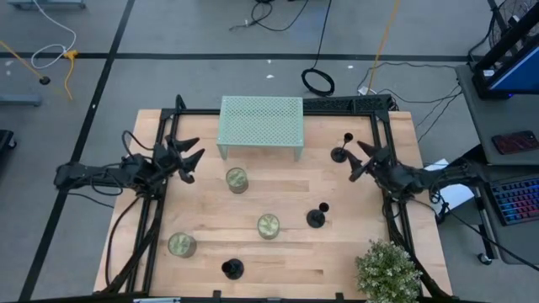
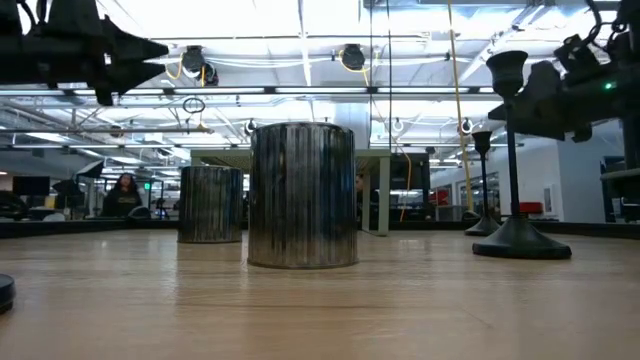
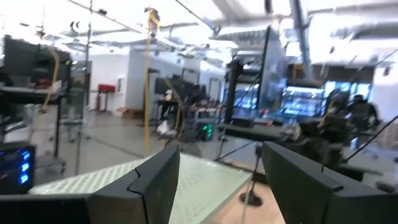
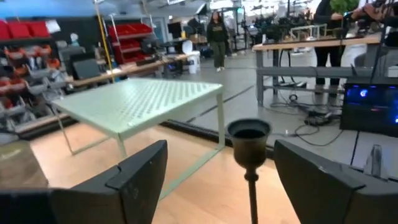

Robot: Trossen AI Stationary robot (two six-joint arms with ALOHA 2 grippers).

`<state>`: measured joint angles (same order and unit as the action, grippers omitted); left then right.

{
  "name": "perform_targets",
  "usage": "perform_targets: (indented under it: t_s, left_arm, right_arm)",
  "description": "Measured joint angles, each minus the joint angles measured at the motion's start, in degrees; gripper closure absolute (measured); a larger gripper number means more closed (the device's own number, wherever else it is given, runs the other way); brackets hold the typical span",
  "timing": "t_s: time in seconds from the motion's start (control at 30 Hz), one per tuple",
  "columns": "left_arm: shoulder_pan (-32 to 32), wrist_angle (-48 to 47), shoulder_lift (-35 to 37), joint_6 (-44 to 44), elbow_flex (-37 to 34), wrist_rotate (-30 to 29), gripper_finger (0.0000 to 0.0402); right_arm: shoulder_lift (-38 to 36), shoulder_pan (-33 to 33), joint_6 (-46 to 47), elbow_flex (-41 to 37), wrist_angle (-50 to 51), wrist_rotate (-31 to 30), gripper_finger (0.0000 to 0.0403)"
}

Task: Pick & Place candle stick holders
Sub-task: Put the top black candle holder on the shelf

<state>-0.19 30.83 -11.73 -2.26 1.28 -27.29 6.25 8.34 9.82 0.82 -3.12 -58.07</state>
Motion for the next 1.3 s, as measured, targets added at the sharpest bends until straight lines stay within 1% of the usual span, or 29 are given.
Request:
perform_targets:
  t_s: [0.1, 0.2, 0.27, 0.37, 0.43, 0.57, 0.73, 0.87, 0.97, 1.03, 1.13, 1.27, 1.3]
  left_arm:
    - [0.9, 4.1, -3.5, 0.8, 0.0, 3.4, 0.0167]
    - [1.3, 7.6, -7.2, 3.2, 0.0, 6.7, 0.0167]
    - [1.4, 10.4, -9.7, 4.0, 0.0, 8.2, 0.0167]
    - [1.4, 14.2, -13.3, 5.1, 0.0, 8.6, 0.0167]
    - [1.4, 15.6, -15.2, 5.9, 0.0, 8.5, 0.0167]
    - [1.4, 18.4, -18.4, 6.1, 0.0, 7.9, 0.0167]
    - [1.4, 20.7, -20.4, 6.2, 0.0, 7.8, 0.0167]
    - [1.4, 20.7, -20.5, 6.5, 0.0, 7.8, 0.0167]
    - [1.4, 20.6, -20.5, 7.1, 0.0, 7.7, 0.0167]
    - [1.4, 20.2, -20.5, 7.3, 0.0, 7.7, 0.0167]
    - [1.4, 19.5, -20.5, 7.6, 0.0, 7.7, 0.0167]
    - [1.4, 18.5, -20.5, 8.8, 0.0, 7.8, 0.0167]
    - [1.4, 18.4, -20.5, 8.8, 0.0, 7.8, 0.0167]
  right_arm:
    - [3.2, -3.6, 2.2, 0.0, 0.0, 2.9, 0.0121]
    - [7.3, -7.5, 5.4, 0.0, -0.5, 8.6, 0.0121]
    - [10.0, -10.3, 7.6, 0.0, -0.6, 9.9, 0.0121]
    - [13.7, -14.6, 9.9, 0.0, -0.7, 10.4, 0.0122]
    - [15.8, -17.2, 10.2, 0.0, -1.7, 12.2, 0.0122]
    - [19.9, -22.6, 7.8, 0.0, -5.6, 17.4, 0.0122]
    - [24.9, -29.4, 5.7, 0.0, -10.8, 26.9, 0.0124]
    - [28.9, -33.4, 4.8, 0.0, -13.3, 30.3, 0.0139]
    - [31.0, -35.3, 3.9, 0.0, -13.9, 32.7, 0.0169]
    - [31.9, -36.0, 4.0, 0.0, -14.2, 32.9, 0.02]
    - [32.7, -36.5, 2.5, 0.0, -15.4, 32.9, 0.0264]
    - [32.9, -36.5, -4.1, 0.0, -17.4, 32.9, 0.0366]
    - [32.9, -36.5, -5.1, 0.0, -17.8, 33.1, 0.0383]
